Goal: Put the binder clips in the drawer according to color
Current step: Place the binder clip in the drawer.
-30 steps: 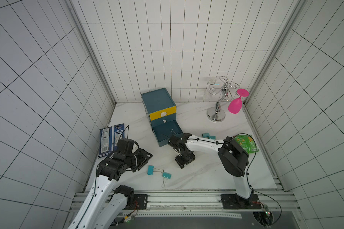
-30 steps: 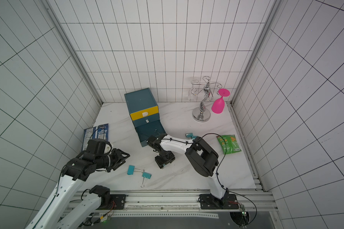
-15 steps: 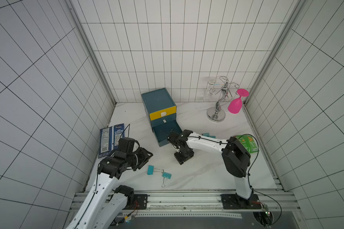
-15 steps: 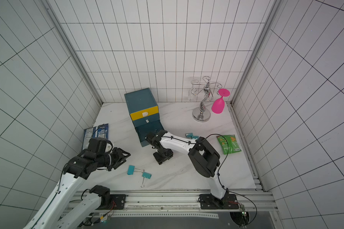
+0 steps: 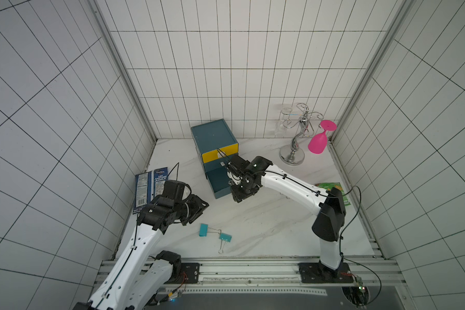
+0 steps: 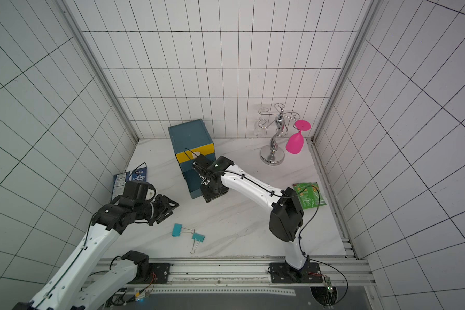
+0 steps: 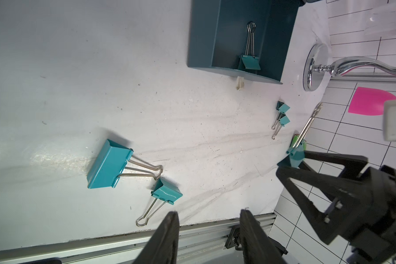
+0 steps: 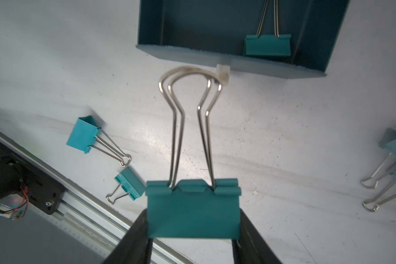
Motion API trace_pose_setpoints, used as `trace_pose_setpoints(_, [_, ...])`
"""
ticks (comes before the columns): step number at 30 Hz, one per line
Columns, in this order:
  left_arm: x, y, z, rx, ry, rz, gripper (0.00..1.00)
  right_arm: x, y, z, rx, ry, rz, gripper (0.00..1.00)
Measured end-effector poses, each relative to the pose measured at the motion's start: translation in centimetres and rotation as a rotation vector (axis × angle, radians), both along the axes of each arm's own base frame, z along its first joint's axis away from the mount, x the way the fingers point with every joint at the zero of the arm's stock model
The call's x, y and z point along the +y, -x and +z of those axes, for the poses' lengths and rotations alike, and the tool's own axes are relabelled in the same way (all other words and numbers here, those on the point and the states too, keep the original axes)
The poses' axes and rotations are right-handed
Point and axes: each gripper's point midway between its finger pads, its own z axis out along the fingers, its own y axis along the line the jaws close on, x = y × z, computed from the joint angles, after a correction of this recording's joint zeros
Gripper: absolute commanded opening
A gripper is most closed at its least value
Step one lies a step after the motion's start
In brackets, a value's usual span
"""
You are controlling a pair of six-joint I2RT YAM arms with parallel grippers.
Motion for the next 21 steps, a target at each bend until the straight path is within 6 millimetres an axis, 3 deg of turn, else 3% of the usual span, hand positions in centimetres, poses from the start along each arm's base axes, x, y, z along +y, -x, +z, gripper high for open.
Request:
trace_pose_setpoints(3, [0.0, -0.2, 0.2, -0.009, 0.004, 0.000, 0.47, 1.9, -2.3, 1.0, -0.025, -0.033, -0.010, 0.43])
trace_pose_setpoints(7, [0.2, -0.2, 0.5, -0.020, 0.005, 0.007, 0.47, 3.6, -4.9, 0.3, -0.029, -0.039, -0.023, 0.47])
trace_pose_setpoints(15, [0.5, 0.0, 1.5, -0.068, 0.015, 0.019, 0.47, 3.7, -7.4, -1.9, 0.008, -0.028, -0.073, 0.70])
trace_pose_setpoints(16, [0.5, 0.0, 1.5, -0.071, 0.016, 0.019, 0.47, 3.7, -7.6, -2.0, 0.010, -0.032, -0.085, 0.80])
trace_pose_setpoints(21, [0.6, 0.0, 1.5, -0.070, 0.015, 0.019, 0.47, 3.9, -8.3, -1.8, 0.016, -0.066, -0.113, 0.82])
